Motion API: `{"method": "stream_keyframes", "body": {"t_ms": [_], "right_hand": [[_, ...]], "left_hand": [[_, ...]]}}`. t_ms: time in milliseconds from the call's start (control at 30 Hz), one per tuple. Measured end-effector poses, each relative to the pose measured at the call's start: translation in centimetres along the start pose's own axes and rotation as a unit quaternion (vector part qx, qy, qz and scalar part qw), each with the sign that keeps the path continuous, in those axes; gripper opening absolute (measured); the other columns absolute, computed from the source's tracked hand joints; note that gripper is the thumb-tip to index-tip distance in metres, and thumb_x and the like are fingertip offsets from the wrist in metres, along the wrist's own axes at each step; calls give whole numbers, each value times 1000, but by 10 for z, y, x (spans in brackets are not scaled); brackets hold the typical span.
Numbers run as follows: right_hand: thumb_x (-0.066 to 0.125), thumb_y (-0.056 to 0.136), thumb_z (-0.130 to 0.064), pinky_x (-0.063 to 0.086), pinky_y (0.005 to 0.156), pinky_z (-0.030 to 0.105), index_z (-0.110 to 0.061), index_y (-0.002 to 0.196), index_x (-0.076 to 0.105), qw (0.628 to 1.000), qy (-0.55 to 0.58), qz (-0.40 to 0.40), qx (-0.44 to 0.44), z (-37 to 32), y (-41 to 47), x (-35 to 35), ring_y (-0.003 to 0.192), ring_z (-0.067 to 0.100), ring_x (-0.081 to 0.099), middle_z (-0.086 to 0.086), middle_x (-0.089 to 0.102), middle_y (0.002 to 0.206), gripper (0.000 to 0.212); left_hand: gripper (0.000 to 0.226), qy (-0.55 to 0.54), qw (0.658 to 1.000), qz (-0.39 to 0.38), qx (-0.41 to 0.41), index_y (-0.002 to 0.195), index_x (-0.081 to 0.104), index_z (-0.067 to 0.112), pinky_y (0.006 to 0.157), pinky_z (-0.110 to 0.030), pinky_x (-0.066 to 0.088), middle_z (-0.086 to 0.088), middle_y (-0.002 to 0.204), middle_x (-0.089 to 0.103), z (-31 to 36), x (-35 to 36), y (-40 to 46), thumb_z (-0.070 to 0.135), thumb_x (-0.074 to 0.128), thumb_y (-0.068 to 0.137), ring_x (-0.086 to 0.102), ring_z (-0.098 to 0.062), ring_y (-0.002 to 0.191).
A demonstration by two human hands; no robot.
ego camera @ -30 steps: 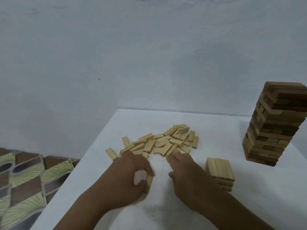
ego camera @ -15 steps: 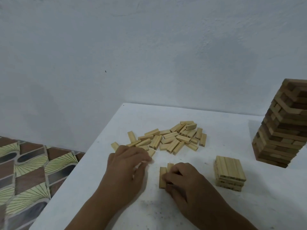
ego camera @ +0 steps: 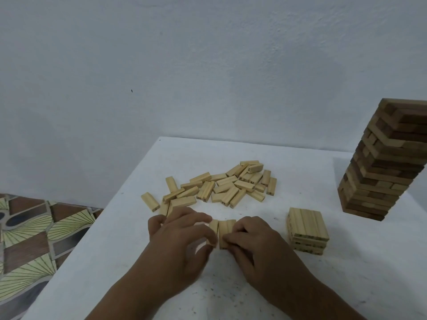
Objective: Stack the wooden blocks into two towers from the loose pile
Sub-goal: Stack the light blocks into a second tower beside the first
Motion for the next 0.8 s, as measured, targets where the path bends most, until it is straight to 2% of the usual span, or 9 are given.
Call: {"method": "stream_keyframes", "body": {"t_ms": [100, 200, 333, 400, 500, 667, 800], "right_hand": [[54, 88, -29, 33, 63, 5, -22, 93, 75, 1000, -7, 5, 5, 1, 0, -1, 79, 5, 52, -9, 61, 85, 23], [45, 88, -33, 41, 62, 11, -22, 91, 75, 1000, 4, 12, -4, 1, 0, 0, 78, 7, 55, -9, 62, 84, 33], [54, 85, -27, 49, 60, 17, -22, 89, 76, 1000, -2, 18, -10, 1, -1, 1, 77, 7, 56, -10, 62, 83, 23], [58, 83, -24, 47, 60, 15, -21, 88, 76, 1000, -2, 19, -10, 1, -1, 1, 76, 7, 57, -9, 63, 82, 19], [62, 81, -21, 49, 61, 17, -20, 88, 76, 1000, 4, 21, -11, 2, -1, 1, 76, 8, 58, -8, 64, 82, 16], [62, 84, -27, 47, 66, 15, -23, 94, 74, 1000, 27, 5, -5, 5, -2, 0, 82, 3, 52, -12, 60, 88, 17], [61, 84, -28, 48, 65, 15, -24, 92, 75, 1000, 25, 5, -5, 5, 0, 1, 81, 4, 52, -12, 61, 86, 17]], "left_hand": [[23, -12, 1000, -7, 0, 99, 60, 49, 91, -40, 26, 38, 118, 52, 0, 0, 1, 49, 69, 77, 41, 9, 121], [25, -16, 1000, -11, -3, 102, 63, 50, 94, -40, 26, 38, 118, 52, -1, 0, 1, 56, 67, 78, 39, 10, 121], [23, -31, 999, -20, -6, 100, 64, 49, 99, -36, 20, 39, 126, 50, 1, 0, 1, 57, 66, 79, 29, 13, 129], [22, -38, 999, -31, -5, 101, 65, 47, 101, -34, 19, 40, 128, 49, 3, 1, 2, 56, 66, 81, 25, 16, 129], [20, -50, 998, -35, 3, 100, 65, 45, 99, -34, 21, 39, 127, 51, 3, 1, 2, 53, 67, 82, 29, 15, 128], [19, -59, 998, -33, 9, 100, 68, 46, 96, -28, 20, 41, 126, 51, -2, 2, 2, 46, 70, 81, 34, 12, 126], [21, -62, 997, -35, 7, 100, 68, 46, 94, -34, 23, 41, 127, 50, -4, 3, 2, 35, 71, 82, 35, 10, 126]]}}
Point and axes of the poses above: each hand's wrist, its own y-axis towards the middle knuckle, its own x-axis out of the palm, z = x × y, the point moved 1 cm from there along y, towards the middle knuckle
